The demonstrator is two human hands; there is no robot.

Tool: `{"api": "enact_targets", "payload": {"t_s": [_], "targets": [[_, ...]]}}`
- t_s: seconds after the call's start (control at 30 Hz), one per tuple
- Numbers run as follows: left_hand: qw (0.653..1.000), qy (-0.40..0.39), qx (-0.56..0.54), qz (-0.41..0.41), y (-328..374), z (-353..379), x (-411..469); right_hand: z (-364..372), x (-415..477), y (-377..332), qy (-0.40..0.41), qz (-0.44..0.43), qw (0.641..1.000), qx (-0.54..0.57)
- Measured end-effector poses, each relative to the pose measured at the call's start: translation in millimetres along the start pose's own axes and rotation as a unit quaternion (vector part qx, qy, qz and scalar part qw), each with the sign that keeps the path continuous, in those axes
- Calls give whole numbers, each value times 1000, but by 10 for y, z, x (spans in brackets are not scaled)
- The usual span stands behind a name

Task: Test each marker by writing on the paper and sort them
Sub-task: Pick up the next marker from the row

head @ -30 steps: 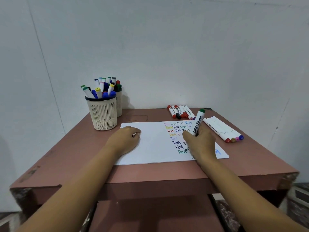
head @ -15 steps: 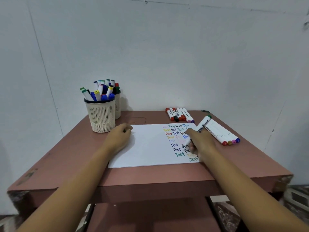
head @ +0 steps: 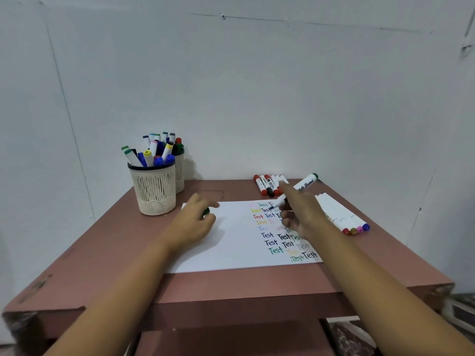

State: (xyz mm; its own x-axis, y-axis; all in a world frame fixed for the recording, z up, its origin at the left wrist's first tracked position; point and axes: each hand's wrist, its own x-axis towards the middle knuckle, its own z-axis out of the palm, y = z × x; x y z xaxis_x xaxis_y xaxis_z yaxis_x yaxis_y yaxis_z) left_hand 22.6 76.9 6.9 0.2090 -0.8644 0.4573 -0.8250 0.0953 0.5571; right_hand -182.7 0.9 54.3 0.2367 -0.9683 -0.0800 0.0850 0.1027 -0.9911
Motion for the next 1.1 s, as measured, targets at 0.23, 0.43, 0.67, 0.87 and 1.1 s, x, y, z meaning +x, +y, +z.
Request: {"api": "enact_targets", "payload": {"t_s": [0.23, 0.43, 0.67, 0.87, 1.1], "targets": [[999, -30, -4, 37, -1, 7, -21, 325, 64, 169, -23, -37, 999, 23], [997, -15, -64, 34, -2, 35, -14, 457, 70, 259, -63, -86, 994, -21], [994, -12, -96, 51, 60, 44, -24, 478, 95, 313, -82, -100, 991, -41], [988, 23, -148, 31, 109, 35, -54, 479, 65, 327, -160, -85, 983, -15], [991, -10, -131, 21, 165, 46, -46, 454, 87, 342, -190, -48, 976, 99]]}}
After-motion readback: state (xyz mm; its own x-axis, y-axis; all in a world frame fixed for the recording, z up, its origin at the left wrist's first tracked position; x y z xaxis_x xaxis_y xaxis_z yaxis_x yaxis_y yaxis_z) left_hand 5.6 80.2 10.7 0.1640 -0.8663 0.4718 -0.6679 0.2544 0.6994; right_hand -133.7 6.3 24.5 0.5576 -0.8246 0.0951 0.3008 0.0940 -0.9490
